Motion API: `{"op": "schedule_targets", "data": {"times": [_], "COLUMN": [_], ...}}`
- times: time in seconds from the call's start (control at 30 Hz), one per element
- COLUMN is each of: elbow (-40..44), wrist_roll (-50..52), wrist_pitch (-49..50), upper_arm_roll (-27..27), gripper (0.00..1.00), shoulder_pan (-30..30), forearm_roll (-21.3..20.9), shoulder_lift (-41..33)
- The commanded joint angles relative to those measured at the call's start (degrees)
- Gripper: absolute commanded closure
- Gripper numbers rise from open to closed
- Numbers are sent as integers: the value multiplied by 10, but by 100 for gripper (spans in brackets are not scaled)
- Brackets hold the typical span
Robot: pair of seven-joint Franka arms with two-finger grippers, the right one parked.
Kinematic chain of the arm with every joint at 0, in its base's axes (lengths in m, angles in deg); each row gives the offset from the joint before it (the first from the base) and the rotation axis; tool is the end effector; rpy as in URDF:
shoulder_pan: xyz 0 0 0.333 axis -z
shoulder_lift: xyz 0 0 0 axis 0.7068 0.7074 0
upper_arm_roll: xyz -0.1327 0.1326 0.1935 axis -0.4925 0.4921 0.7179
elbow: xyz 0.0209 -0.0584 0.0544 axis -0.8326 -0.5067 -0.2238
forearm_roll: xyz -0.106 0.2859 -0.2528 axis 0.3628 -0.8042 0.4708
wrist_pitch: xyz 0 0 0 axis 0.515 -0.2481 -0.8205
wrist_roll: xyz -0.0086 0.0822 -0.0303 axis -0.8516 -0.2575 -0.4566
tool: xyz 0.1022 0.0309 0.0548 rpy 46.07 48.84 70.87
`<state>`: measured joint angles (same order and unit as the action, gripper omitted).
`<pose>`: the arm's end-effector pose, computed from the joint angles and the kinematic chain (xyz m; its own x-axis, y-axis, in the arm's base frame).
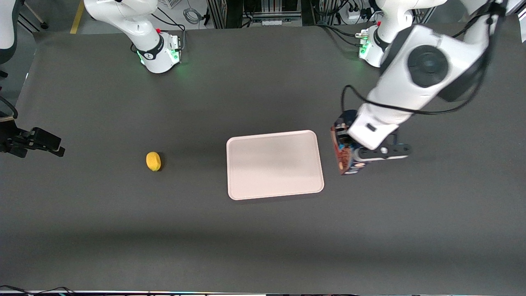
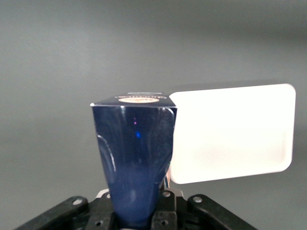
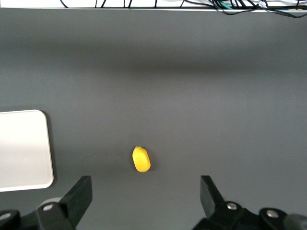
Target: Place cookie box on tray
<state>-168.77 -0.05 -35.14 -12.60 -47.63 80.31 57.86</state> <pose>0.5606 -0.2764 0.4472 0.9937 0.1121 -0.0080 0.1124 -0.9898 0.0871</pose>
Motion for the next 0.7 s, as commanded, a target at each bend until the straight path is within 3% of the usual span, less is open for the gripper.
{"op": "schedule_targets", "data": {"times": [0.0,0.2,0.4,0.67], "elbow": [-14,-20,-33,-70], "wrist_roll": [116,203,227,257], "wrist_pitch": [-41,-75,-98,-158], "upper_arm_roll": [-55,-93,-112,-113], "gripper": [82,82,82,81], "shoulder_pan": [-2,6,13,19], "forearm_roll": [-58,-128,-187,-234], "shoulder_lift": [38,91,129,156]}}
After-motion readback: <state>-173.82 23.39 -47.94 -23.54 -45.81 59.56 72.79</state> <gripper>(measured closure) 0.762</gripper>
